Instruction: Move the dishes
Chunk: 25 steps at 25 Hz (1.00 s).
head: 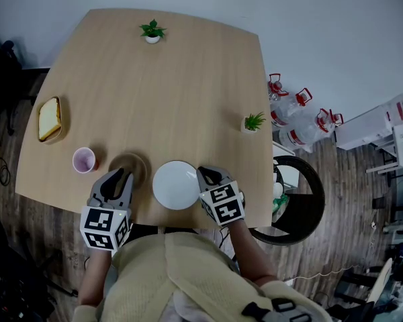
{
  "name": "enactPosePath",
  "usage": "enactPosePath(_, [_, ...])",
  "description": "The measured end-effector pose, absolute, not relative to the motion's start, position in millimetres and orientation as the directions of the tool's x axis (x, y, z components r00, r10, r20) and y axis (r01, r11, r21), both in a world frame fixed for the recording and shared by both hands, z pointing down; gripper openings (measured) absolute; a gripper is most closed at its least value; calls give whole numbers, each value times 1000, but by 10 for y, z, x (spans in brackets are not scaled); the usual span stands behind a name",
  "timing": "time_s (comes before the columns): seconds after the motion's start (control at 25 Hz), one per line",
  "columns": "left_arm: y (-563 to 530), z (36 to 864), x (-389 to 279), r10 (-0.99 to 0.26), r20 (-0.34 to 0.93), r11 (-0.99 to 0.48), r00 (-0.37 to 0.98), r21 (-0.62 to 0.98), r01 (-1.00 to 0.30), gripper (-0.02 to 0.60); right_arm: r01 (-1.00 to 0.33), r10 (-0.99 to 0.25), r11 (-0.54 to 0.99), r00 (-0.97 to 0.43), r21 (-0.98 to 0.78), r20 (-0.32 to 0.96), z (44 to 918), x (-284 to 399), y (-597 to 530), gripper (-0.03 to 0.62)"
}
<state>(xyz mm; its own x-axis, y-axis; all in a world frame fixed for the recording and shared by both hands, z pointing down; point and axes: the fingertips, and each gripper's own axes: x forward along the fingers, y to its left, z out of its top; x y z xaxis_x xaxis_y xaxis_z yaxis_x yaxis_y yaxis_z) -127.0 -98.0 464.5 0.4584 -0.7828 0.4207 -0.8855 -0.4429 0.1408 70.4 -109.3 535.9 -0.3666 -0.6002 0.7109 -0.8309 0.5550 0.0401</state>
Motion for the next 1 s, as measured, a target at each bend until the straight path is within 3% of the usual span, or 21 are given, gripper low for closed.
enactPosePath(1.0, [-1026, 4442, -1300, -792, 413, -432, 450, 142, -891, 89, -804, -722, 593, -510, 38, 468, 4324, 377, -1115, 15])
